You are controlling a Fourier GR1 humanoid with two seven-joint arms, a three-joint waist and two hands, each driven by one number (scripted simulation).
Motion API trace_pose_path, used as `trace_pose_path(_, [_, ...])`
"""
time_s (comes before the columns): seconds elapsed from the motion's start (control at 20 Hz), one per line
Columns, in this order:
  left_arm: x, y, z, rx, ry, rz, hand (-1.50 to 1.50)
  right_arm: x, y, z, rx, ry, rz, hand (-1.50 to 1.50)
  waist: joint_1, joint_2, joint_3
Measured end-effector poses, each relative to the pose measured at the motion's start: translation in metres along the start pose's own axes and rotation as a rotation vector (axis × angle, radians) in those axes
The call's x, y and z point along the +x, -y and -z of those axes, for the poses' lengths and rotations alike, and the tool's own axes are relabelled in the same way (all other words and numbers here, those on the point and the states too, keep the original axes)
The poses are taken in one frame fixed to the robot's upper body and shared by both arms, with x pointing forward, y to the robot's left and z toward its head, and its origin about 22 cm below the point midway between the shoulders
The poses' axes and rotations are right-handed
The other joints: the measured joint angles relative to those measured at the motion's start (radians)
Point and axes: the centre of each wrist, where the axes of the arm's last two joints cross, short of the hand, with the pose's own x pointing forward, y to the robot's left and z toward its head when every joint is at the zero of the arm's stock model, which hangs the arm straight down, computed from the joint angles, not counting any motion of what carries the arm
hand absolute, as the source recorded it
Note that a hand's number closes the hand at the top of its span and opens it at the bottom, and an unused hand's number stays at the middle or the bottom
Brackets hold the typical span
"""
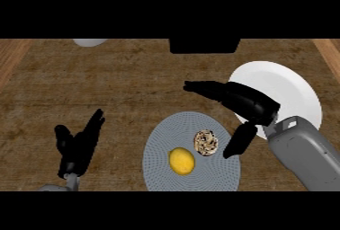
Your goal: Pick the lemon from the placemat and place it in the plate
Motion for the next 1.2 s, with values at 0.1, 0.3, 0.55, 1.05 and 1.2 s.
trace_pose_path(0.1, [-0.003,0.005,0.0,0.006,0.013,0.007,0.0,0.007,-0.015,0.001,0.015,-0.014,-0.017,-1.5,0.001,0.0,0.001])
trace_pose_path(0.3, [-0.004,0.004,-0.001,0.002,0.018,0.005,0.0,0.024,-0.039,0.012,0.026,-0.055,-0.057,-1.5,0.004,0.0,0.001])
trace_pose_path(0.55, [-0.004,0.0,-0.002,-0.005,0.02,0.009,0.0,0.035,-0.063,0.016,0.084,-0.102,-0.072,-1.5,0.005,0.001,0.001])
trace_pose_path(1.05, [0.0,-0.001,-0.003,-0.01,0.018,0.003,0.0,0.039,-0.095,0.013,0.128,-0.118,-0.073,-1.5,0.005,0.003,0.0])
trace_pose_path(1.2, [0.0,0.005,-0.001,-0.012,0.016,0.0,0.0,0.038,-0.102,0.013,0.123,-0.141,-0.115,-1.5,0.005,0.002,0.0])
